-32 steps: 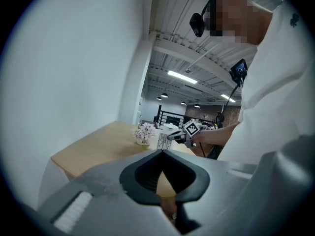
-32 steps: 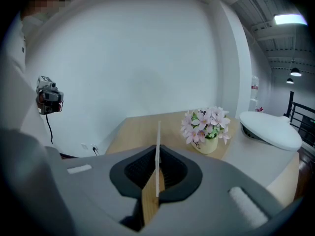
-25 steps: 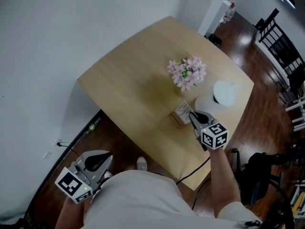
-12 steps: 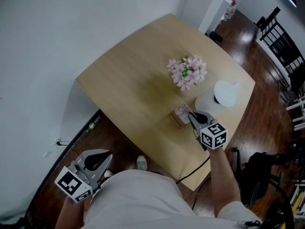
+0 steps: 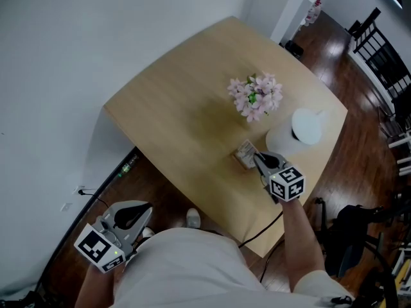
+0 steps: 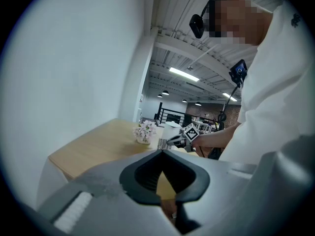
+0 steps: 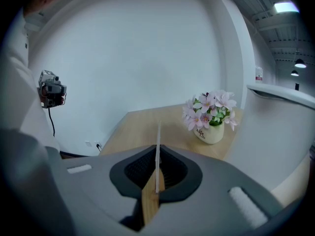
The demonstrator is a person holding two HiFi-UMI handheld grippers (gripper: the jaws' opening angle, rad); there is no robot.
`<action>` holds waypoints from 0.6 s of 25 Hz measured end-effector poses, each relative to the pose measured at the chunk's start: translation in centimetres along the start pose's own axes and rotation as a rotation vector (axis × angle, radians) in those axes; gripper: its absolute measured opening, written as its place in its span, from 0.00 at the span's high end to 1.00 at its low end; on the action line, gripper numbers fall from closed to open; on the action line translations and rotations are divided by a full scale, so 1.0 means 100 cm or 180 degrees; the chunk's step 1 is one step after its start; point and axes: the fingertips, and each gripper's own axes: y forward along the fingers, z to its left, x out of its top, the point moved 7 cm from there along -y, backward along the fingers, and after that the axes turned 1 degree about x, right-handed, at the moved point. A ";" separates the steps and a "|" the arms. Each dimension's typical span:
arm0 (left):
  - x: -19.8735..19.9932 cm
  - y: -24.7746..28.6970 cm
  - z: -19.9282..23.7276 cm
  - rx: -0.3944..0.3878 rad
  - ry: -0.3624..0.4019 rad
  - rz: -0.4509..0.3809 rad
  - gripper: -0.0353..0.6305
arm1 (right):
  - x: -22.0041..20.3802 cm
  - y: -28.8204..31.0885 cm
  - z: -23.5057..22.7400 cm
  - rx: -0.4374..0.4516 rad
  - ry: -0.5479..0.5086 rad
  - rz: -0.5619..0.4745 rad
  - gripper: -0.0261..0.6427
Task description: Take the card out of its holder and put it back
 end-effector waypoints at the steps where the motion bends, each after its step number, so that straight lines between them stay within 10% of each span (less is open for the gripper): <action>1: 0.000 0.000 0.000 0.0000 -0.0001 0.0004 0.94 | 0.000 0.000 0.000 0.0003 0.0000 -0.0001 0.93; 15: -0.002 -0.008 0.006 -0.0024 -0.0013 0.0028 0.94 | -0.015 0.009 0.000 -0.0015 0.0030 0.0076 0.93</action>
